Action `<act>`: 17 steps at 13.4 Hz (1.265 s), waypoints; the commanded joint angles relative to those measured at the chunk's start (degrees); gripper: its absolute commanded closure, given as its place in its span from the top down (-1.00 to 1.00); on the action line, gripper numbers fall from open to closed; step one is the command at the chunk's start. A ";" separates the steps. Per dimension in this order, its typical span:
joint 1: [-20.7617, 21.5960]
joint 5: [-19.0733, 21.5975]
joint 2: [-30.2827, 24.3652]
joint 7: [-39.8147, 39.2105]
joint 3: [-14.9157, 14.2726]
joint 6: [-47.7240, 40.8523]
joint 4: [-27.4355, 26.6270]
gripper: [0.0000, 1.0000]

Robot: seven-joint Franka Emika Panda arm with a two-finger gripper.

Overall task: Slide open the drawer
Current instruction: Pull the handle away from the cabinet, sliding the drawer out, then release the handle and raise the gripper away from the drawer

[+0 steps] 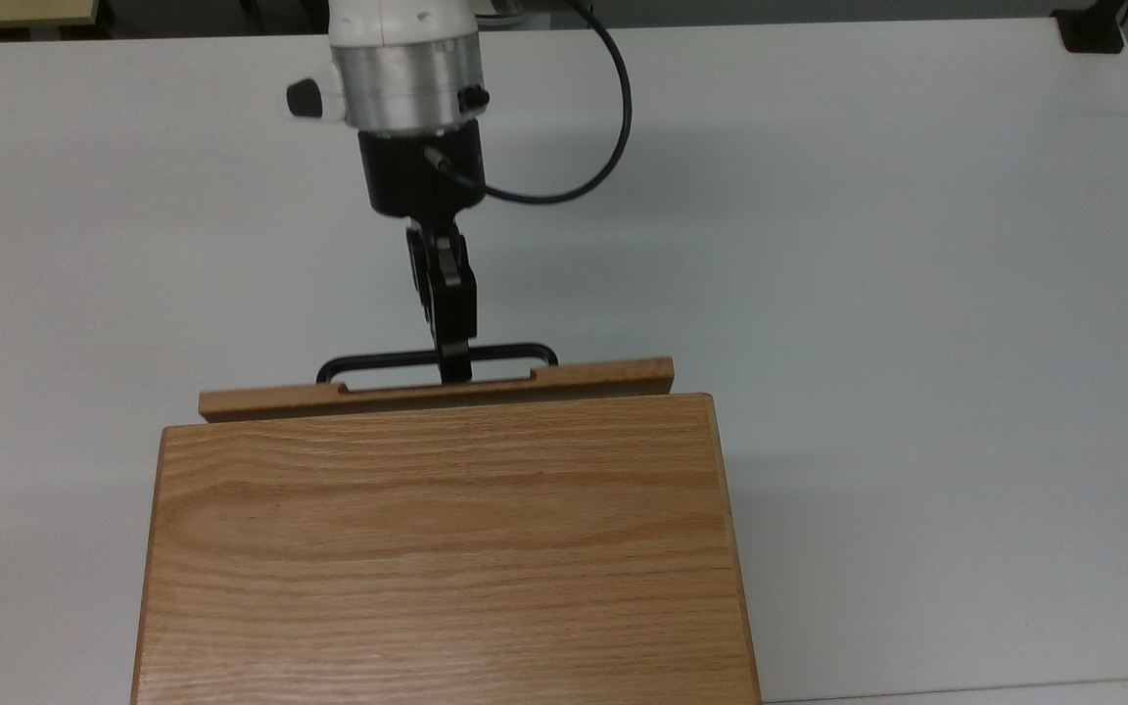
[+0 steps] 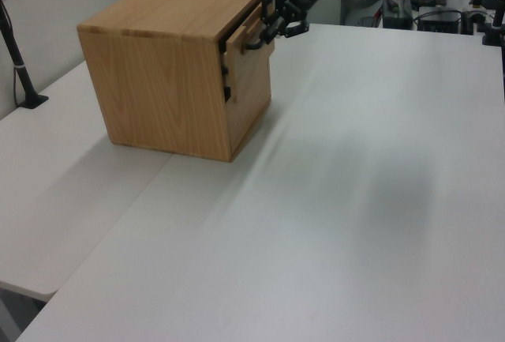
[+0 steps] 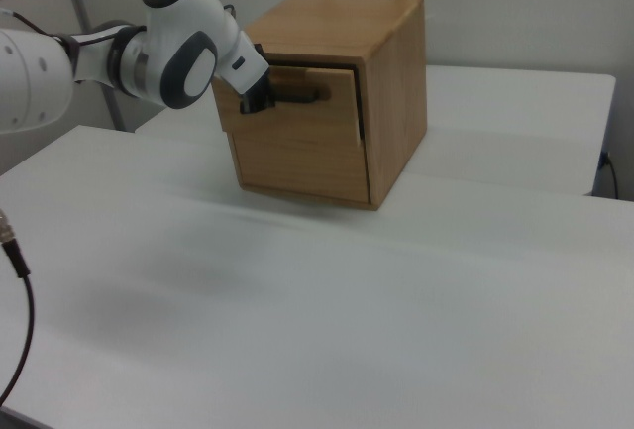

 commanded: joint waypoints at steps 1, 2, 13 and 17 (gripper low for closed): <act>0.10 4.73 -8.72 -10.77 -0.09 -4.04 -9.81 -1.00; -0.16 6.57 -9.77 -13.49 -0.18 -6.59 -9.98 -1.00; -1.31 12.83 -26.39 -34.70 -4.92 -33.15 -21.14 -0.22; -1.57 11.95 -26.13 -40.63 -5.53 -41.99 -16.51 1.00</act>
